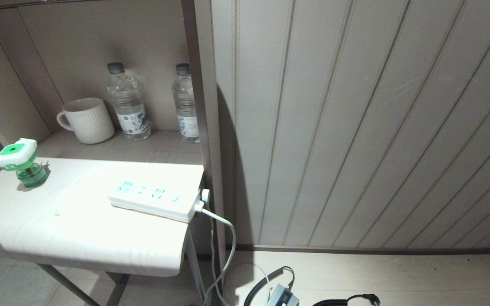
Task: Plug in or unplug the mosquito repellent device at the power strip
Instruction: Pick up the mosquito repellent liquid
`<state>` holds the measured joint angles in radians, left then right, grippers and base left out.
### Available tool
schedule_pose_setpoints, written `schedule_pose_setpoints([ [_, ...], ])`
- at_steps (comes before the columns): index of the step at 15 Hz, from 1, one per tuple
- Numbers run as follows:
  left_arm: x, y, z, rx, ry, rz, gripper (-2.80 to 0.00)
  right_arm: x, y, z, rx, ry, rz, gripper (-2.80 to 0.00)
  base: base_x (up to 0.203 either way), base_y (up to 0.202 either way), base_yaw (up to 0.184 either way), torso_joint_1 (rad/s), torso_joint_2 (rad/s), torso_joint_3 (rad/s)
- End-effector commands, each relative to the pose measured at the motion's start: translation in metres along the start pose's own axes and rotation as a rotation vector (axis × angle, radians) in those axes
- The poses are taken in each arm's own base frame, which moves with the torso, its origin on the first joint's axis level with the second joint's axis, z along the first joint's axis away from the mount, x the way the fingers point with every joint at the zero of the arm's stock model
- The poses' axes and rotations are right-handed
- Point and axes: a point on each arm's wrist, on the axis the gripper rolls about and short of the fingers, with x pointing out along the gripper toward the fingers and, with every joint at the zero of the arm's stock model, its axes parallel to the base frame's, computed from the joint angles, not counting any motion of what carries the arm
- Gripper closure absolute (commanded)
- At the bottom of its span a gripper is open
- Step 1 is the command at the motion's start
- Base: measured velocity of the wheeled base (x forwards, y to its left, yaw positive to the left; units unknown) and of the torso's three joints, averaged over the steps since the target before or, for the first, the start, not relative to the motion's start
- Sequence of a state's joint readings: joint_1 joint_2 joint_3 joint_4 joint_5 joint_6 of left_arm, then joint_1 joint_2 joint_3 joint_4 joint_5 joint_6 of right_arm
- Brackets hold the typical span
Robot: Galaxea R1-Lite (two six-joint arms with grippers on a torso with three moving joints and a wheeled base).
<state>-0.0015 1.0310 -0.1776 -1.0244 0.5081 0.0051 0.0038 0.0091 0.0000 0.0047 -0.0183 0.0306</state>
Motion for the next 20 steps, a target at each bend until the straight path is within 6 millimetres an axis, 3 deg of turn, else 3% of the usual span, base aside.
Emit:
schedule_pose_setpoints([
  [1, -0.003, 0.001, -0.016, 0.02, 0.061, -0.013, 0.0, 0.0, 0.0, 0.0, 0.0, 0.0, 0.001, 0.0, 0.0, 0.0, 0.0, 0.0, 0.0, 0.0],
  [5, 0.002, -0.003, -0.032, -0.02, 0.131, -0.014, 0.0, 0.0, 0.0, 0.0, 0.0, 0.0, 0.001, 0.0, 0.0, 0.0, 0.0, 0.0, 0.0, 0.0],
  [6, 0.003, -0.003, -0.032, -0.033, 0.125, -0.013, -2.8, 0.0, 0.0, 0.0, 0.0, 0.0, 0.001, 0.0, 0.0, 0.0, 0.0, 0.0, 0.0, 0.0],
  [10, 0.008, -0.006, -0.03, -0.065, 0.089, -0.03, -2.8, 0.0, 0.0, 0.0, 0.0, 0.0, 0.001, 0.0, 0.0, 0.0, 0.0, 0.0, 0.0, 0.0],
  [20, 0.053, -0.03, -0.045, -0.088, 0.064, -0.033, -2.8, 0.0, 0.0, 0.0, 0.0, 0.0, 0.001, 0.0, 0.0, 0.0, 0.0, 0.0, 0.0, 0.0],
])
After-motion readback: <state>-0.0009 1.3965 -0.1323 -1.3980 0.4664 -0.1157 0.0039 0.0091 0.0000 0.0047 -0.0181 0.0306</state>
